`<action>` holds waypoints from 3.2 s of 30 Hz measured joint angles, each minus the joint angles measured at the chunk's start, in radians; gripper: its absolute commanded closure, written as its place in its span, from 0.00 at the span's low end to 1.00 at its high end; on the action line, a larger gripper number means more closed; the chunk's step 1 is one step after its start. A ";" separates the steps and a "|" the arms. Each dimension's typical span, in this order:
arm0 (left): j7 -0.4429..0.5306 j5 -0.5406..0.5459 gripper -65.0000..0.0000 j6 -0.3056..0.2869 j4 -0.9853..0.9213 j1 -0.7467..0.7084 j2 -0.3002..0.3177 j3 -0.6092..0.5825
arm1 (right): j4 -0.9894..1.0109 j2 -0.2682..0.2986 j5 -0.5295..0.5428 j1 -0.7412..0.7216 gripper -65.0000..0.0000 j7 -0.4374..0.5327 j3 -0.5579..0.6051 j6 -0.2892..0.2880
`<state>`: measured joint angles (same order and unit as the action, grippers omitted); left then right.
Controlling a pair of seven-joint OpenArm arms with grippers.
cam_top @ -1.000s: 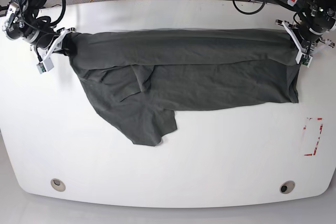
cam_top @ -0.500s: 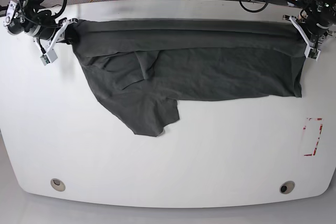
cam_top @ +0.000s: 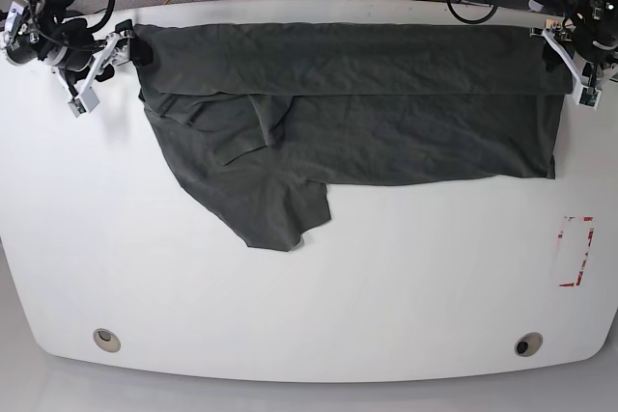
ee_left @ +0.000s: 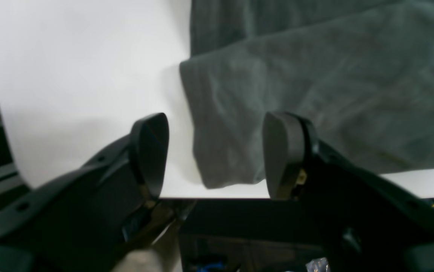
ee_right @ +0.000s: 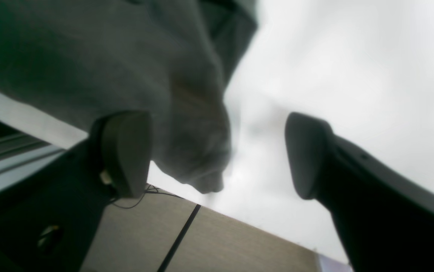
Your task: Fold the T-shirt properly
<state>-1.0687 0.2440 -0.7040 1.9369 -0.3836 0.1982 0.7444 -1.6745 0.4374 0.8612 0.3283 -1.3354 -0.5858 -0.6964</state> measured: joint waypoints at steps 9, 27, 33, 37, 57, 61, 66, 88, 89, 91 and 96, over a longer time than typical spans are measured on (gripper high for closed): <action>-0.059 0.037 0.44 0.000 0.000 0.017 0.002 -0.018 | 0.000 -0.024 0.024 -0.079 0.25 0.000 0.003 0.000; 0.072 -0.277 0.44 0.004 -0.132 0.046 -0.030 -0.195 | 0.109 -0.163 -0.005 -0.280 0.25 0.034 0.174 0.000; 0.121 -0.288 0.44 0.004 -0.161 0.043 -0.023 -0.190 | 0.195 -0.163 -0.017 -0.328 0.25 0.101 0.285 0.000; 0.123 -0.289 0.44 0.004 -0.162 0.043 -0.023 -0.190 | 0.231 -0.172 -0.002 -0.365 0.25 0.119 0.292 0.000; 0.124 -0.290 0.44 0.004 -0.161 0.043 -0.025 -0.191 | 0.290 -0.205 -0.154 -0.415 0.66 0.146 0.292 0.000; 0.124 -0.293 0.44 0.004 -0.161 0.043 -0.025 -0.191 | 0.290 -0.210 -0.155 -0.415 0.66 0.146 0.291 0.000; 0.124 -0.292 0.44 0.004 -0.161 0.043 -0.025 -0.191 | 0.290 -0.223 -0.156 -0.415 1.00 0.146 0.291 0.000; 0.123 -0.293 0.44 0.004 -0.160 0.043 -0.024 -0.194 | 0.203 -0.229 -0.154 -0.482 1.00 0.139 0.290 0.000; 0.124 -0.293 0.44 0.004 -0.160 0.043 -0.023 -0.194 | 0.203 -0.229 -0.156 -0.489 1.00 0.138 0.290 0.000; 0.123 -0.293 0.44 0.004 -0.160 0.043 -0.023 -0.194 | 0.206 -0.230 -0.159 -0.501 0.99 0.135 0.290 0.000; 0.123 -0.293 0.44 0.004 -0.160 0.043 -0.023 -0.195 | 0.295 -0.229 -0.153 -0.544 0.84 0.143 0.290 0.000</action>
<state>-0.9455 -0.0490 -0.6998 1.7771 -0.3408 0.1749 0.5495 -1.3792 0.2081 0.7086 -0.2157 -1.1923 -0.2955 -0.6960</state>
